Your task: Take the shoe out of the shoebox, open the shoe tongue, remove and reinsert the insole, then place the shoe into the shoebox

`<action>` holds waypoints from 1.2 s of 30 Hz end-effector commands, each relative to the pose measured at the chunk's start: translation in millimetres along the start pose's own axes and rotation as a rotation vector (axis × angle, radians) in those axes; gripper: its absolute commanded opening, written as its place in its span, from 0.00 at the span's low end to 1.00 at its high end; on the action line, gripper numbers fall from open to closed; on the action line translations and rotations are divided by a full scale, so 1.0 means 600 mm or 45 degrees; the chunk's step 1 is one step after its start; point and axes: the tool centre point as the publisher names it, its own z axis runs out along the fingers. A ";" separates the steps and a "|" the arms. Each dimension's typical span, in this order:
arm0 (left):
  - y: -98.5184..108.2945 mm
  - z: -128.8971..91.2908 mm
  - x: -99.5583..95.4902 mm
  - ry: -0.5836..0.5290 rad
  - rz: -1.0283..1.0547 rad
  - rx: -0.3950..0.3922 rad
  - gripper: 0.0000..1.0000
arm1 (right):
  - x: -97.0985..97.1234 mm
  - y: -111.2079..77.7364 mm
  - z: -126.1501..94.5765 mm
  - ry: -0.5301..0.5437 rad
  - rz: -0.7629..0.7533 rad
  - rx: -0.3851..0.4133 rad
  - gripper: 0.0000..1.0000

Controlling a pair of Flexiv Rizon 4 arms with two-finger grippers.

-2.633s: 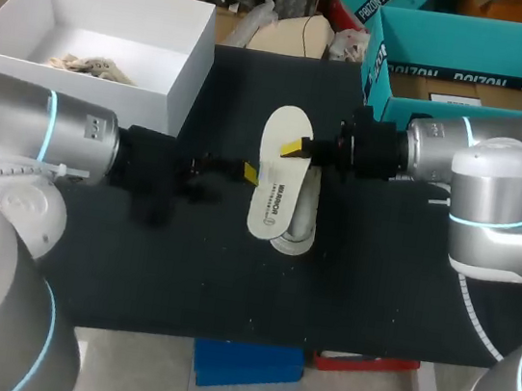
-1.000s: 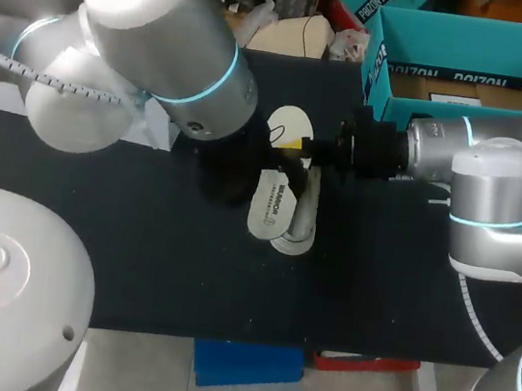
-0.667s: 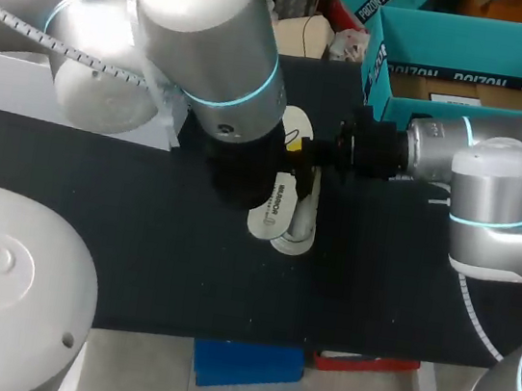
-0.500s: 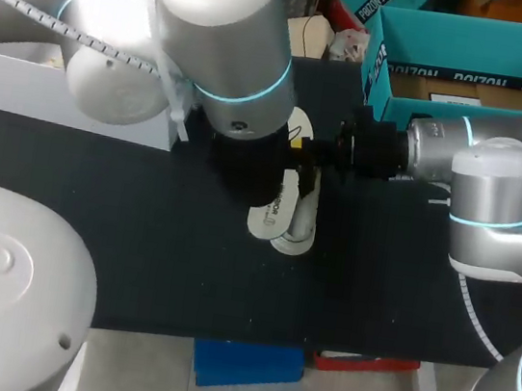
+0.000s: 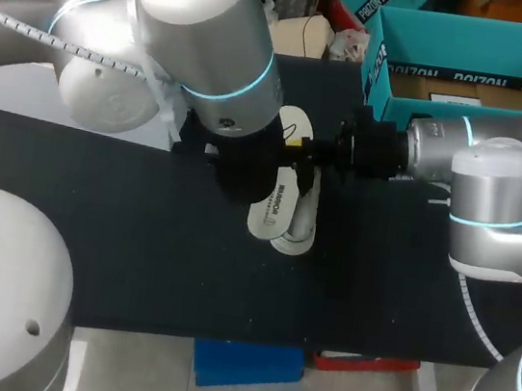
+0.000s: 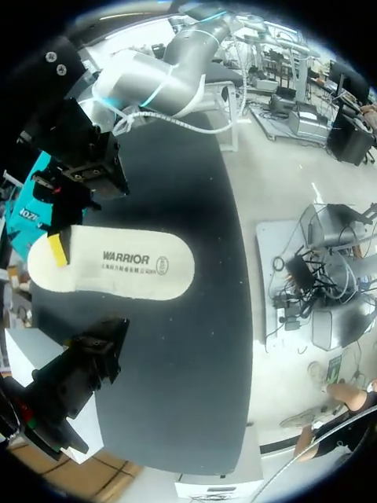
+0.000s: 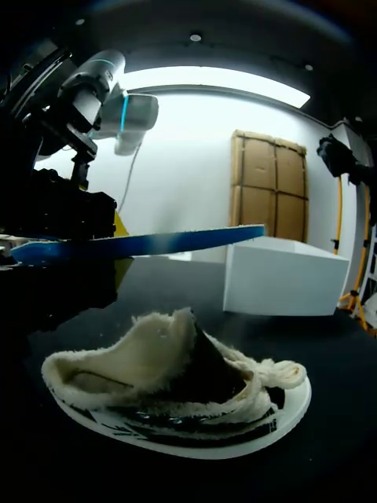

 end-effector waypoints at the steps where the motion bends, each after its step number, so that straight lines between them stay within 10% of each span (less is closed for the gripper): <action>1: 0.003 0.006 0.005 -0.012 0.012 0.009 1.00 | 0.000 0.001 0.001 -0.002 0.001 0.002 0.00; 36: 0.258 0.021 0.019 0.052 0.052 -0.094 1.00 | 0.000 0.001 0.001 -0.002 0.001 0.002 0.00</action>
